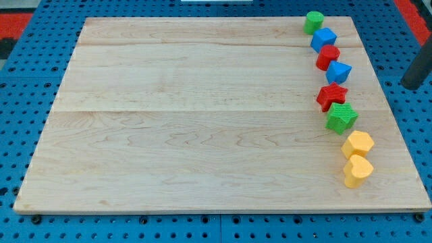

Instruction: Move red star towards center

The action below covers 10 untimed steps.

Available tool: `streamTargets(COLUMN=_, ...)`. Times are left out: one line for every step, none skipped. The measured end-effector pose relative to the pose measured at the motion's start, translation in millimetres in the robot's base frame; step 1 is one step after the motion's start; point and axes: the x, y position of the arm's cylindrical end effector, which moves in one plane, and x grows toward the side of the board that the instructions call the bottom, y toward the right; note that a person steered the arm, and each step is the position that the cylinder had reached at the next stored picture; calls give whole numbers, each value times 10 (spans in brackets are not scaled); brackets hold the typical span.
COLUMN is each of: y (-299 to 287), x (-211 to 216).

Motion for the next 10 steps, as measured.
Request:
streamTargets(y=0, x=0)
streamTargets(y=-14, x=0)
streamTargets(y=-22, x=-114)
streamTargets(y=-42, x=-180)
streamTargets(y=-53, x=-182)
streamTargets(y=-63, x=-230)
streamTargets(y=-76, x=-190)
streamTargets(y=-92, x=-178)
streamTargets(y=-135, x=-181)
streamTargets(y=-149, x=-170)
